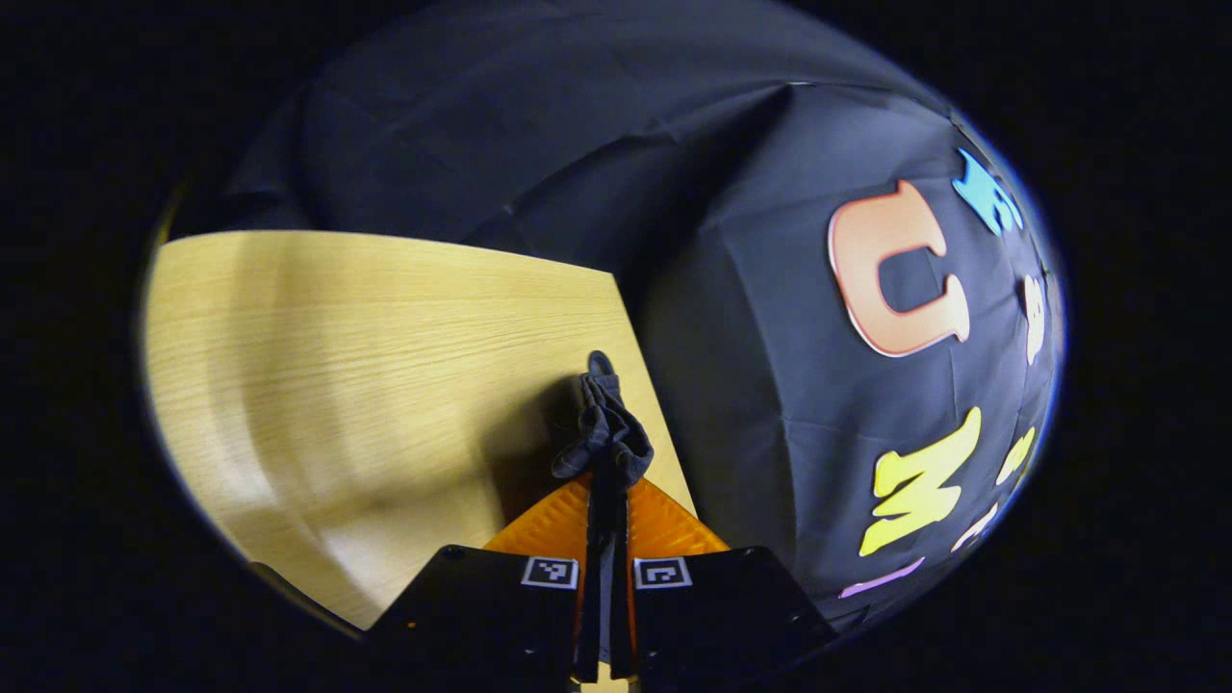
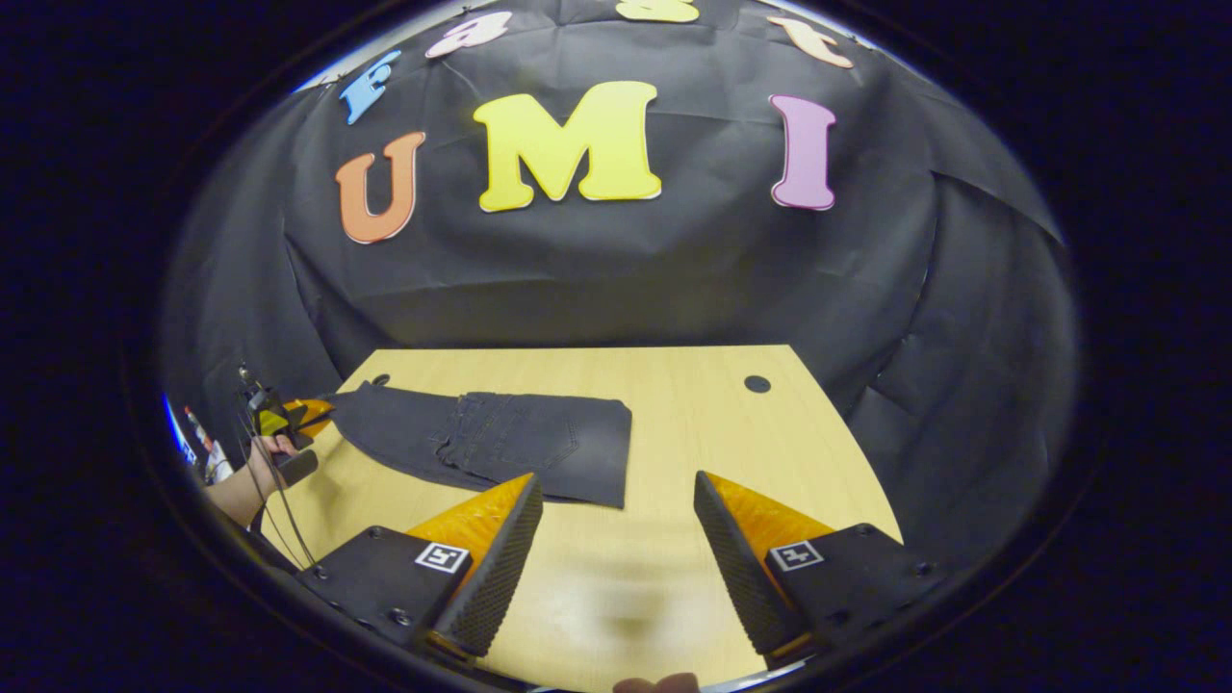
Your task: Grasp the waist and the cuffs of the jeans and fold them to make the two legs overlap; first hold the waist and fold one-third of the jeans toward the cuffs, then hold the cuffs and fold the remaining one-third in the same direction to finish folding.
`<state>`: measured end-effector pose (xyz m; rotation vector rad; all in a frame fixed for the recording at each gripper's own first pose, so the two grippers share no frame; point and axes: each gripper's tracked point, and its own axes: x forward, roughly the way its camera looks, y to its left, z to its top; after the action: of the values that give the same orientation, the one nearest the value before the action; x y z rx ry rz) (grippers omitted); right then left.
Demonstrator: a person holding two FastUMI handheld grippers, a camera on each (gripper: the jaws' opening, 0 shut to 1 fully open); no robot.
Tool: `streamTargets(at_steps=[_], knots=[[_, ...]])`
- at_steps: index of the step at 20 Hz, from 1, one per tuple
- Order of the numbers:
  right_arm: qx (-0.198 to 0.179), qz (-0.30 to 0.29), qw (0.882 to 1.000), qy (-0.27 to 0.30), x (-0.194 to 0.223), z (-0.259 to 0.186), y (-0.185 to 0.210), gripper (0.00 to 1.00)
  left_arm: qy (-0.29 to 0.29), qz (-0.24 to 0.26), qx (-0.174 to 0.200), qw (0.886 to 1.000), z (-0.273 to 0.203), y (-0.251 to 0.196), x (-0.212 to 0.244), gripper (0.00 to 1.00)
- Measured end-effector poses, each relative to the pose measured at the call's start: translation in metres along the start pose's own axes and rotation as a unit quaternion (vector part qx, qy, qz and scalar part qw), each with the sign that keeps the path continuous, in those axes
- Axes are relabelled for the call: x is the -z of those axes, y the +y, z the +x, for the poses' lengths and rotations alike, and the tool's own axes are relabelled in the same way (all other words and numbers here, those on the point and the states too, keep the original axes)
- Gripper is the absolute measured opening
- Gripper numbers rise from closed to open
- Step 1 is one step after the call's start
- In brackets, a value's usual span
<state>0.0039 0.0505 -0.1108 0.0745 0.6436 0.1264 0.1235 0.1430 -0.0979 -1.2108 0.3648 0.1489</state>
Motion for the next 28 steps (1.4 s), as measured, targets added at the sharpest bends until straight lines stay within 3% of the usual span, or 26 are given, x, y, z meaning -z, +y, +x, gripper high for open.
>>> streamTargets(at_steps=[6, 11, 21, 25, 28], knots=[[-0.005, 0.012, 1.0, -0.018, -0.004, -0.012, -0.009, 0.97, 0.005, 0.069, 0.034, 0.997, -0.009, -0.068, 0.019, 0.07], [-0.005, 0.026, 0.999, -0.036, -0.01, -0.019, -0.026, 0.95, 0.02, 0.141, 0.068, 0.987, -0.02, -0.129, 0.057, 0.07], [0.013, 0.089, 0.994, -0.055, -0.01, -0.028, -0.078, 0.95, 0.06, 0.27, 0.128, 0.952, -0.029, -0.225, 0.168, 0.07], [0.035, 0.101, 0.993, -0.056, -0.001, -0.036, -0.111, 0.95, 0.067, 0.326, 0.149, 0.931, -0.038, -0.27, 0.228, 0.07], [0.06, 0.116, 0.99, -0.054, 0.007, -0.041, -0.14, 0.97, 0.08, 0.366, 0.153, 0.915, -0.039, -0.281, 0.272, 0.07]])
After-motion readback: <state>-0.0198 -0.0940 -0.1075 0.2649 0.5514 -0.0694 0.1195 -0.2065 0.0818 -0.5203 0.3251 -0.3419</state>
